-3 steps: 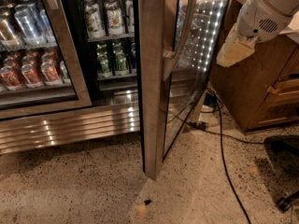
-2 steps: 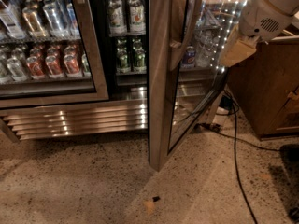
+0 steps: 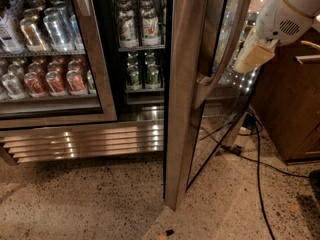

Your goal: Close right fridge door

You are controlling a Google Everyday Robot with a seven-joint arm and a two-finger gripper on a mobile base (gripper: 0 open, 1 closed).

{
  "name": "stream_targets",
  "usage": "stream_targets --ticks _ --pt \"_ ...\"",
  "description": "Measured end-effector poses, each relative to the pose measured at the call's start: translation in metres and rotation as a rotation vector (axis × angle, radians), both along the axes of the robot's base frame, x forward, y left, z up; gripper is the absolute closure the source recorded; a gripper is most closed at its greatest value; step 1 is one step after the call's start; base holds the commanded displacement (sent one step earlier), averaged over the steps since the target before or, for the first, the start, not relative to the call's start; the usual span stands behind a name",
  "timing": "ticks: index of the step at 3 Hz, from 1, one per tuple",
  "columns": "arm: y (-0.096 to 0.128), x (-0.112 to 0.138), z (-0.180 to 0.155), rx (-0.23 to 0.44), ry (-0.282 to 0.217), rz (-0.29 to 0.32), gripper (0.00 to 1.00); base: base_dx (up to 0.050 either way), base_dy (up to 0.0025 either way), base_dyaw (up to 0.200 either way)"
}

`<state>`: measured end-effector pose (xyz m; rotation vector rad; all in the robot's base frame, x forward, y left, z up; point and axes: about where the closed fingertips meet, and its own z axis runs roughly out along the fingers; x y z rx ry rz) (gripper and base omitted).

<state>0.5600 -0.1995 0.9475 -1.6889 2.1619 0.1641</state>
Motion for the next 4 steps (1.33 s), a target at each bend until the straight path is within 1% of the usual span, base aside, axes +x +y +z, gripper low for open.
stream_targets --ticks 4 --pt "0.0 0.0 0.0 0.0 0.0 0.0 1.0 0.049 0.00002 0.0"
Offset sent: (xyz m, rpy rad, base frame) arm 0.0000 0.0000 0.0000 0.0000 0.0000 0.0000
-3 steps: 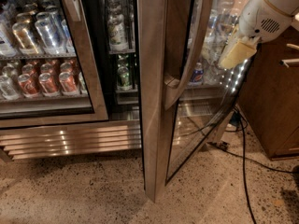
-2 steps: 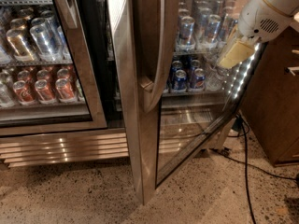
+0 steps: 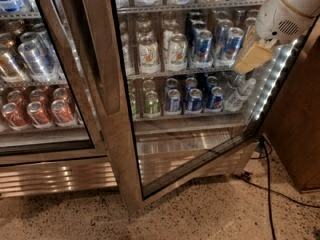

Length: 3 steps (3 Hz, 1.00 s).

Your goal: Close right fridge door

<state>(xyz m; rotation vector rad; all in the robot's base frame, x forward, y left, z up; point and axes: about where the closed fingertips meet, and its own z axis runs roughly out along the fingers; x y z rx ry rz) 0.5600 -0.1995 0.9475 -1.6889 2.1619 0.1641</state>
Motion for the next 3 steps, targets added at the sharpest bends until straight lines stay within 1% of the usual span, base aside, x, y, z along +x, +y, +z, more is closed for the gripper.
stream_targets --ticks 3 --pt "0.0 0.0 0.0 0.0 0.0 0.0 1.0 0.049 0.00002 0.0"
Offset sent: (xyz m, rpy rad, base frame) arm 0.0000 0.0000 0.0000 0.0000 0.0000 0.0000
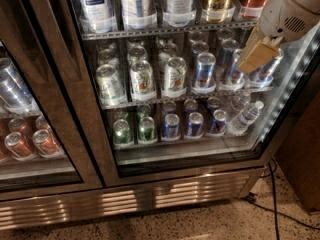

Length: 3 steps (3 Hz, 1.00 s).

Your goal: Close right fridge door

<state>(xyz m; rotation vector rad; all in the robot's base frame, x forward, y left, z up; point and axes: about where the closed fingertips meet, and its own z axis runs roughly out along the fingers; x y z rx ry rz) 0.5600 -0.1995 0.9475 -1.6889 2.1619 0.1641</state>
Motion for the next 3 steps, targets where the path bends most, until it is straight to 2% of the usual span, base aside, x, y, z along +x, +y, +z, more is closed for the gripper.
stream_targets --ticks 2,3 --pt "0.0 0.0 0.0 0.0 0.0 0.0 1.0 -0.05 0.00001 0.0" --pt "0.0 0.0 0.0 0.0 0.0 0.0 1.0 0.0 0.0 0.0"
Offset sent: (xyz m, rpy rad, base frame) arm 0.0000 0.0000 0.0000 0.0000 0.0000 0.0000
